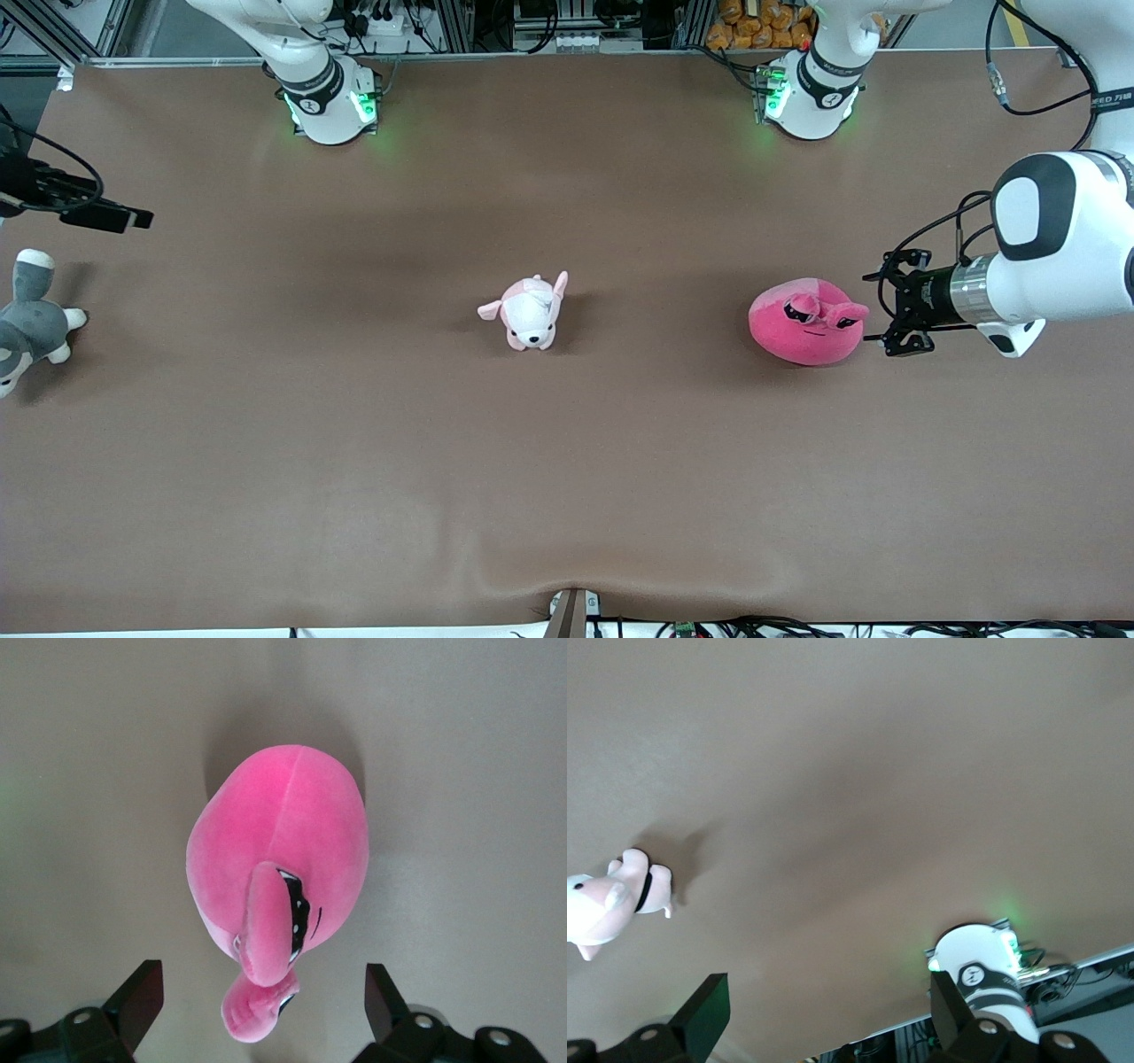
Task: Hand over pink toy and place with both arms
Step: 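Lower the left gripper onto the pink plush and close it, then lift the pink plush with the left gripper while the right gripper approaches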
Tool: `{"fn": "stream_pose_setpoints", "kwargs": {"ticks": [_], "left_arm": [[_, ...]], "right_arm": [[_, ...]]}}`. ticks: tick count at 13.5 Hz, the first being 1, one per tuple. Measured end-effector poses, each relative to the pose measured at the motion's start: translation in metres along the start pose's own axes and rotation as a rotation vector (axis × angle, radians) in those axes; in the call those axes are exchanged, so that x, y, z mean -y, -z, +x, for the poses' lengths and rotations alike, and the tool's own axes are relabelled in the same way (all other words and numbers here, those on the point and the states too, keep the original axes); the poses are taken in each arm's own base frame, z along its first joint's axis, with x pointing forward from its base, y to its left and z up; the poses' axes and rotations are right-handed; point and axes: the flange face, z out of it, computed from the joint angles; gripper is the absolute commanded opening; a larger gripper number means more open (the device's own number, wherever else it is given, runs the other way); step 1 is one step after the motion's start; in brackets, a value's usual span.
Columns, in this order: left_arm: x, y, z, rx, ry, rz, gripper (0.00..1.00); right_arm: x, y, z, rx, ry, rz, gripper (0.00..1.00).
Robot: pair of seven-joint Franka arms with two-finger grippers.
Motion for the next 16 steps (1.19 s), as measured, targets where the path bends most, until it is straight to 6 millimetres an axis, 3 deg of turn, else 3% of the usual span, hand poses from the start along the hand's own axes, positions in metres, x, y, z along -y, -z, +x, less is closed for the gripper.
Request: {"fn": "stream_pose_setpoints", "kwargs": {"ticks": [5, 10, 13, 16], "left_arm": [[-0.01, -0.029, 0.009, 0.0, 0.016, 0.045, 0.97], [-0.013, -0.038, 0.011, -0.001, 0.021, 0.057, 0.6], [-0.013, -0.041, 0.011, 0.0, 0.021, 0.062, 0.48], [-0.012, -0.043, 0.012, 0.0, 0.022, 0.068, 0.26]], "right_arm": [[0.069, -0.015, -0.036, 0.013, -0.125, -0.006, 1.0], [0.145, -0.033, -0.079, -0.025, -0.331, 0.024, 1.0], [0.208, -0.059, -0.116, -0.01, -0.507, 0.069, 1.0], [0.262, -0.09, -0.144, -0.012, -0.645, 0.104, 1.0]]}}
